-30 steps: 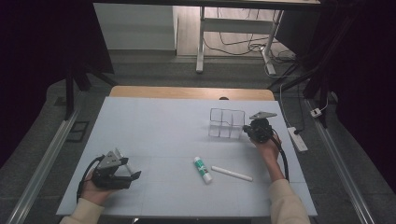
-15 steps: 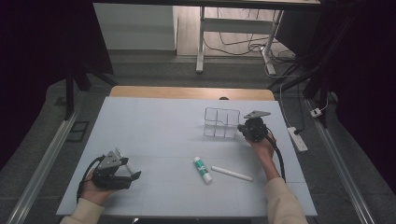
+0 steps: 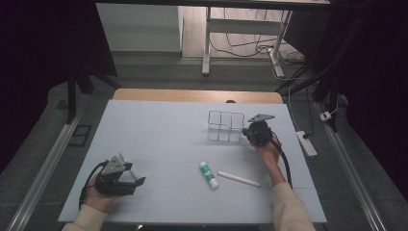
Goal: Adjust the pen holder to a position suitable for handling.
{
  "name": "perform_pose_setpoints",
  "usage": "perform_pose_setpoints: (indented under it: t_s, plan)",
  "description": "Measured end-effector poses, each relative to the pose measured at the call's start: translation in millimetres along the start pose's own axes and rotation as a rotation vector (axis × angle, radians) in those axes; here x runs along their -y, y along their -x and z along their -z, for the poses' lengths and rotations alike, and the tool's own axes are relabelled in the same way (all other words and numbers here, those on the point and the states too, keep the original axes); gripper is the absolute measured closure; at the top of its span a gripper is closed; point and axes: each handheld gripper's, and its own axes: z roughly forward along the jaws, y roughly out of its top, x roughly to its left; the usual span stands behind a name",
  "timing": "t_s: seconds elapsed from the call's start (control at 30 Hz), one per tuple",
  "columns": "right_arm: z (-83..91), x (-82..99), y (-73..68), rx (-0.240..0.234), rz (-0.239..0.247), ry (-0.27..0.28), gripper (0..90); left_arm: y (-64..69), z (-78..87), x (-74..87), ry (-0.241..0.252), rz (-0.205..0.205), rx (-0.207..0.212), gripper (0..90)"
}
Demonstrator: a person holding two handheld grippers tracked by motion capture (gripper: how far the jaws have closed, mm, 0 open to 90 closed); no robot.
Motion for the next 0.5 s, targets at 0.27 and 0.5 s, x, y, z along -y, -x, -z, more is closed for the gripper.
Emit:
perform_pose_setpoints:
  t_s: [0.27,0.5]
  plan:
    - [-6.7,-5.9,-7.4,-0.007,0.013,0.008,88.8,-0.2,-0.3,0.2,-0.002,-0.001,0.001,24.2]
    - [-10.2,-9.5,-12.4,-0.011,0.022,0.006,88.8,-1.4,0.0,1.0,-0.002,0.002,0.001,24.2]
